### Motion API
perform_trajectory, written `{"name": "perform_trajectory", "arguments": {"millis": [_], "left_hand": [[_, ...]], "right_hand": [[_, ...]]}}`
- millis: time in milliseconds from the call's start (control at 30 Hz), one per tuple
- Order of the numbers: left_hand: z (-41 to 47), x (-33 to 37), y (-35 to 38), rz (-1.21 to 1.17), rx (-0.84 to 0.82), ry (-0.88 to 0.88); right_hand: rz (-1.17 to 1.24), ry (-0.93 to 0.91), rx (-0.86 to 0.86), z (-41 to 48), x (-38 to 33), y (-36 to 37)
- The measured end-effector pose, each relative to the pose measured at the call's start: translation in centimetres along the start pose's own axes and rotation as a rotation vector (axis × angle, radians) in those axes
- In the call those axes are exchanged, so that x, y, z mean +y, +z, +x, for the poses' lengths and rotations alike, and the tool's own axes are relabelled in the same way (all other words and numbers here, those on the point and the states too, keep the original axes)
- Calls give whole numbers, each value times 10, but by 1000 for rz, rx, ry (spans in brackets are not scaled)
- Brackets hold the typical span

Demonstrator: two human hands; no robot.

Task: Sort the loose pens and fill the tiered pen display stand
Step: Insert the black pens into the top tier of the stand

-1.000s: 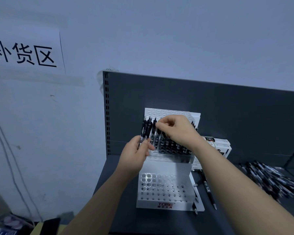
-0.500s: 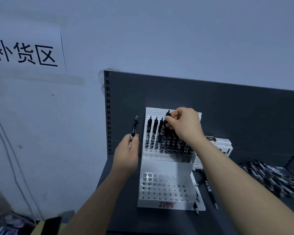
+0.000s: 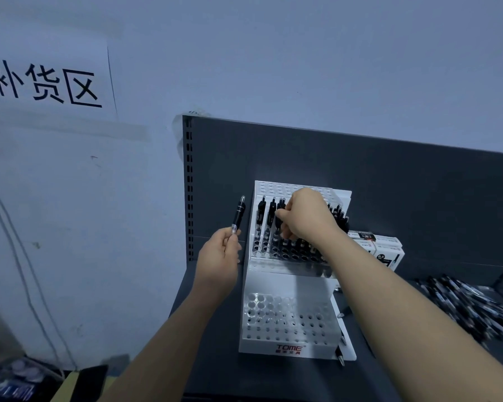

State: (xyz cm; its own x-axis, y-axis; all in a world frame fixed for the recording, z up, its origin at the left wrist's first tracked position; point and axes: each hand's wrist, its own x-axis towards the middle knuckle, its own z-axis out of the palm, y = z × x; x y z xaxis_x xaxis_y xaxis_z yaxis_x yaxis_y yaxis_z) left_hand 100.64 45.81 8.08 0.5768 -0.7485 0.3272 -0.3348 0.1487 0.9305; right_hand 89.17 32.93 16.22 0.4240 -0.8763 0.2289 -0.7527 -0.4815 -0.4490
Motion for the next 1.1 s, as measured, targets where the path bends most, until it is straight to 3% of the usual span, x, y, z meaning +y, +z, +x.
{"name": "perform_trajectory", "arguments": {"millis": [300, 400, 567, 667, 733, 833, 1100], "left_hand": [[-1, 2, -1, -79, -48, -19], [-1, 7, 3, -84, -102, 7], [-3, 16, 13, -55, -216, 50], [1, 15, 8, 114, -150, 105], [4, 8, 2, 308, -111, 127], [5, -3, -4, 528, -144, 107], [6, -6, -3, 789, -214, 154]], "right_hand": [[43, 17, 39, -14, 0, -9], [296, -65, 70, -29, -4, -26], [694, -88, -164, -42, -7, -34], [795, -61, -96, -39, -9, -37], [750, -56, 49, -33, -6, -41], [471, -81, 249, -23, -2, -38], [55, -134, 159, -13, -13, -4]]}}
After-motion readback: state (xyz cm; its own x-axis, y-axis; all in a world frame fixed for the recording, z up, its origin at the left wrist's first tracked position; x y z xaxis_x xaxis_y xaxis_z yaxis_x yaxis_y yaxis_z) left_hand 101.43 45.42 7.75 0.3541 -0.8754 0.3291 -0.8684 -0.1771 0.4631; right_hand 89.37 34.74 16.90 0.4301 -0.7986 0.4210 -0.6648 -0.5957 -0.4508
